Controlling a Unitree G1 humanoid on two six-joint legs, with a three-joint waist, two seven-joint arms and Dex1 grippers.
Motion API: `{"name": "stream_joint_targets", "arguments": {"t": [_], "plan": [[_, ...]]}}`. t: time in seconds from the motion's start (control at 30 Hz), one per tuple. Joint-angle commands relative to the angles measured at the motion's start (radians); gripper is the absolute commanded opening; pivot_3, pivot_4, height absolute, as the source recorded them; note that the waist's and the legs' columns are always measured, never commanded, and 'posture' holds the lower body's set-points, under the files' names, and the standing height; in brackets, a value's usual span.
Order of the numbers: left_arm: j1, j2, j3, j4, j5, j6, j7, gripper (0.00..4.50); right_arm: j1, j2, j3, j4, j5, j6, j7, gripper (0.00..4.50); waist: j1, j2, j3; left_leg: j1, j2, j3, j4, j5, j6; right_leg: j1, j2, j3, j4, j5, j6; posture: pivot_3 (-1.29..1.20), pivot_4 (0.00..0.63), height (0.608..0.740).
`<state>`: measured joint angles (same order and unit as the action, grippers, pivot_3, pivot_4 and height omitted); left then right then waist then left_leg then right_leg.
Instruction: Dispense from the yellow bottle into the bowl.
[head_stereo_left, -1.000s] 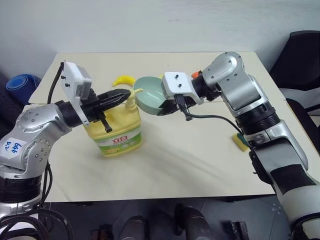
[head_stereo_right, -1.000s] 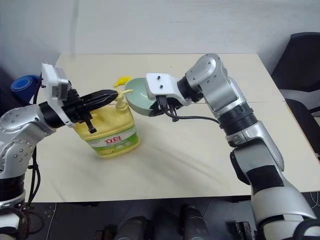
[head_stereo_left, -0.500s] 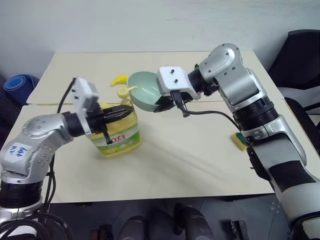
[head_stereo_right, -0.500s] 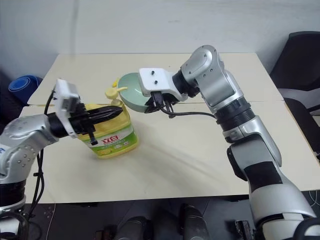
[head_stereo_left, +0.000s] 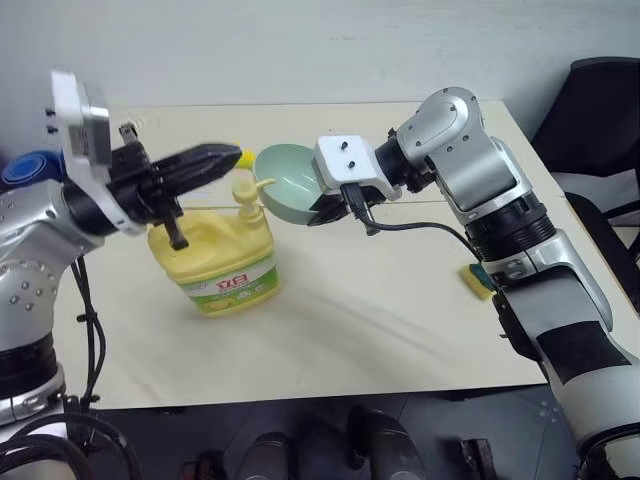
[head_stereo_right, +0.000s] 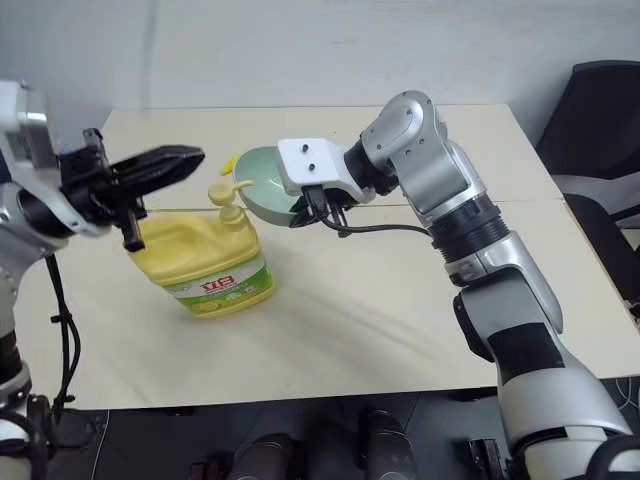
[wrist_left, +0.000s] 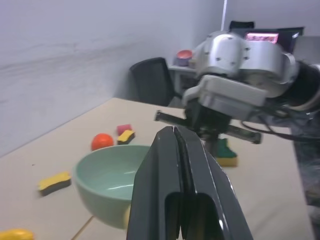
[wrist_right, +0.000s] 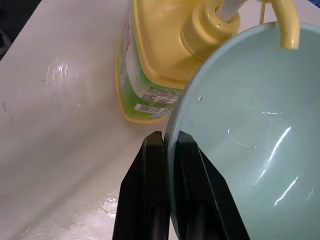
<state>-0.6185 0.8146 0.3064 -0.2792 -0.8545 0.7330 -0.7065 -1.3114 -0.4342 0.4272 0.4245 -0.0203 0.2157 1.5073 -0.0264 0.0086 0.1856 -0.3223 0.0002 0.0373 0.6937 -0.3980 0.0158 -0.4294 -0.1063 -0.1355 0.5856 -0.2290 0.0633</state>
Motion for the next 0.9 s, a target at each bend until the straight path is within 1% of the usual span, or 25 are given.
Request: {"name": "stream_joint_targets", "arguments": {"t": [0.03, 0.13, 0.23, 0.33, 0.47, 0.9], "plan": [[-0.037, 0.007, -0.033, 0.006, -0.005, 0.065, 0.032, 0.03, -0.042, 0.006, -0.011, -0.008, -0.004, -0.020, 0.003, 0.00, -0.001, 0.000, 0.000, 0.000, 0.000, 0.000, 0.000, 0.000, 0.000, 0.000, 0.000, 0.000, 0.000, 0.000, 0.000, 0.00, 0.150, 0.740], [-0.041, 0.016, -0.068, 0.016, 0.042, 0.049, 0.016, 0.03, -0.048, 0.008, -0.010, 0.005, -0.013, -0.029, 0.006, 0.00, -0.002, 0.000, 0.000, -0.001, 0.000, 0.000, 0.000, 0.000, 0.000, -0.001, 0.000, 0.000, 0.000, 0.000, 0.000, 0.00, 0.150, 0.740], [-0.036, -0.003, -0.079, 0.020, 0.042, 0.055, 0.013, 0.03, -0.050, 0.010, -0.011, 0.008, -0.018, -0.031, 0.008, 0.00, -0.002, 0.000, 0.000, -0.001, 0.001, 0.000, 0.000, 0.000, 0.000, -0.001, 0.000, 0.000, 0.000, 0.000, 0.000, 0.00, 0.150, 0.740], [-0.026, 0.011, -0.100, 0.011, 0.055, 0.076, 0.001, 0.03, -0.051, 0.011, -0.011, 0.008, -0.019, -0.031, 0.009, 0.00, -0.002, 0.000, 0.000, 0.000, 0.001, 0.000, 0.000, 0.000, 0.000, -0.001, 0.000, 0.001, 0.000, 0.000, 0.000, 0.00, 0.150, 0.740], [-0.027, 0.010, -0.109, 0.030, 0.086, 0.112, 0.047, 0.03, -0.055, 0.010, -0.008, 0.010, -0.025, -0.035, 0.008, 0.00, -0.001, 0.000, 0.000, 0.000, 0.000, 0.000, 0.000, 0.000, 0.000, 0.000, 0.000, 0.001, 0.000, 0.000, 0.000, 0.00, 0.150, 0.740], [-0.007, -0.013, -0.126, -0.011, 0.051, 0.220, 0.081, 0.03, -0.106, 0.025, 0.028, 0.074, -0.070, -0.090, 0.025, 0.00, -0.001, 0.000, 0.000, 0.001, 0.000, 0.000, 0.000, 0.000, -0.001, 0.001, -0.001, 0.001, 0.000, 0.000, 0.000, 0.00, 0.150, 0.740]]}}
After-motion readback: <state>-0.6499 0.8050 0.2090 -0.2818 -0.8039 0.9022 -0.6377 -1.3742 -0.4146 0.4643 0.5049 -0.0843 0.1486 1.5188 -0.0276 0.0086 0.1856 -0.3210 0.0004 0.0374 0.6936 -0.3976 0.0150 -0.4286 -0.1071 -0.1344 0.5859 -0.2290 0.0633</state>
